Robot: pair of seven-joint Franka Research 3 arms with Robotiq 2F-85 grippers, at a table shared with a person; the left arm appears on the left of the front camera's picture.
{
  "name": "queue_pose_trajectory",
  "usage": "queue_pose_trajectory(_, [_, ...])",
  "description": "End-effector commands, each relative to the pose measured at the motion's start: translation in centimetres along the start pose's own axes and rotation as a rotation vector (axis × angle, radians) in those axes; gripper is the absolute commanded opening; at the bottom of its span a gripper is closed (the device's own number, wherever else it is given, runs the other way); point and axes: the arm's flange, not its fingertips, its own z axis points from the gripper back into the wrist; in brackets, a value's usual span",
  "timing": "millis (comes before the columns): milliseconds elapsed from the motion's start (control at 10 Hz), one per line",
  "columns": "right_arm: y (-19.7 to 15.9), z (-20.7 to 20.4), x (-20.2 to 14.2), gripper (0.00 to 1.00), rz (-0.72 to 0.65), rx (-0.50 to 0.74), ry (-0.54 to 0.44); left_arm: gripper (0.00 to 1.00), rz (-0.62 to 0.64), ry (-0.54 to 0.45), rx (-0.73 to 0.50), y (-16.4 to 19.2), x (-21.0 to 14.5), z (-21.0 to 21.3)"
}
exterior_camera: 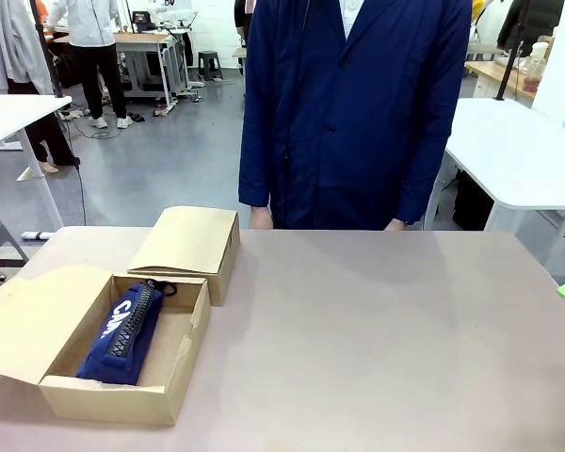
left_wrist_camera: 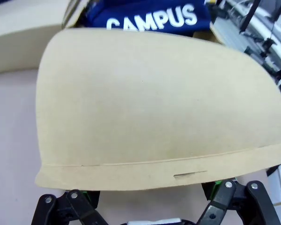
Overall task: Place items inside the box.
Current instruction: Close the lid of the Mailer Box closest to the robot.
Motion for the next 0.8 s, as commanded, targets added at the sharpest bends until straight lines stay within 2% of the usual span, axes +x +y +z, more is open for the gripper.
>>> queue_pose_trajectory(0, [0.1, -0.1, 0.0, 1.0, 0.017, 0.021, 0.001, 1.0, -0.05, -0.112, 0.022, -0.5, 1.3, 1.1])
queue_pose_trajectory(300, [0.1, -0.1, 0.0, 1.0, 0.017, 0.021, 0.001, 1.0, -0.134, -0.219, -0.001, -2.3, 4.8, 0.8])
queue_pose_trajectory(700, [0.1, -0.1, 0.0, 1.0, 0.017, 0.021, 0.001, 1.0, -0.188, -0.314, -0.022, -4.4, 9.4, -2.5])
